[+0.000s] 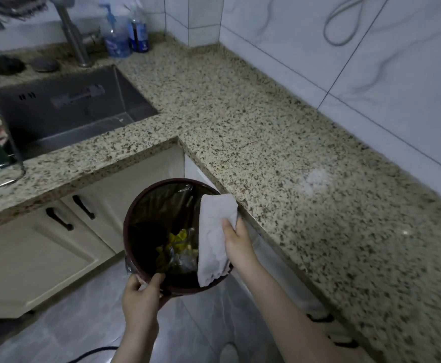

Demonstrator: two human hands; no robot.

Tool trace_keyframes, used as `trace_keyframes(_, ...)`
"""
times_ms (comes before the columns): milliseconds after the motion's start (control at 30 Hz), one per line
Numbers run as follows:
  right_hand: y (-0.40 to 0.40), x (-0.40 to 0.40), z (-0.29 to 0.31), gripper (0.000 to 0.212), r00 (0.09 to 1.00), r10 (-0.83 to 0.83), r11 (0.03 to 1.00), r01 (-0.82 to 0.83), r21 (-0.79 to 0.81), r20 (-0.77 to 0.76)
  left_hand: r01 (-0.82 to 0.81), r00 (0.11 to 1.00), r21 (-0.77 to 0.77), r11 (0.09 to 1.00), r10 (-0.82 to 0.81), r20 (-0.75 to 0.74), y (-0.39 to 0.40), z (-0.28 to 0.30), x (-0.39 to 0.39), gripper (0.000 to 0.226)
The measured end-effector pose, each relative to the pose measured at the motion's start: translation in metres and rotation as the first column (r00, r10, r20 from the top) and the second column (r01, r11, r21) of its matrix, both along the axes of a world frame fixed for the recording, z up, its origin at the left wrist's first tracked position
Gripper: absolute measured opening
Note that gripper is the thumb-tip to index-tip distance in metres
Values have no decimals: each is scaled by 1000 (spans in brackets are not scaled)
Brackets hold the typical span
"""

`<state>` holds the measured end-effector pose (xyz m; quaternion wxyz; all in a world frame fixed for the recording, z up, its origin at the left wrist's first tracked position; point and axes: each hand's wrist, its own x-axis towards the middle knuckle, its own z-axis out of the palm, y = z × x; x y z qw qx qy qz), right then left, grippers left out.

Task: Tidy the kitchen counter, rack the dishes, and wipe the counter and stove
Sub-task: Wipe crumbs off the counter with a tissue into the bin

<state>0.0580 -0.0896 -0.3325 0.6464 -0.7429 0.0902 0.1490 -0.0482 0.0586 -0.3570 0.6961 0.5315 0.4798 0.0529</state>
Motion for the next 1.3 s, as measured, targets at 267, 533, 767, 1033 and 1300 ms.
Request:
trace_keyframes(267,9,-57,37,45,836,-303,805,481,347,-457,159,976,86,983,-170,133,27,52,-31,18)
trace_keyframes(533,6,-126,98,39,867,-251,702,469,536,-430,242,955,82,967,-252,157,31,92,-71,31)
trace_keyframes(767,1,-182,134,26,898,-235,666,427,612,-371,231,946,60,971,-239,220,29,111,-116,36)
trace_keyframes(1033,-6,-267,140,36,901,-213,693,413,591,-379,216,938,60,975,-224,263,24,114,-191,40)
trace_keyframes(1300,57,-319,154,41,933,-88,769,287,571,-350,133,962,13,991,-132,240,75,116,-281,37)
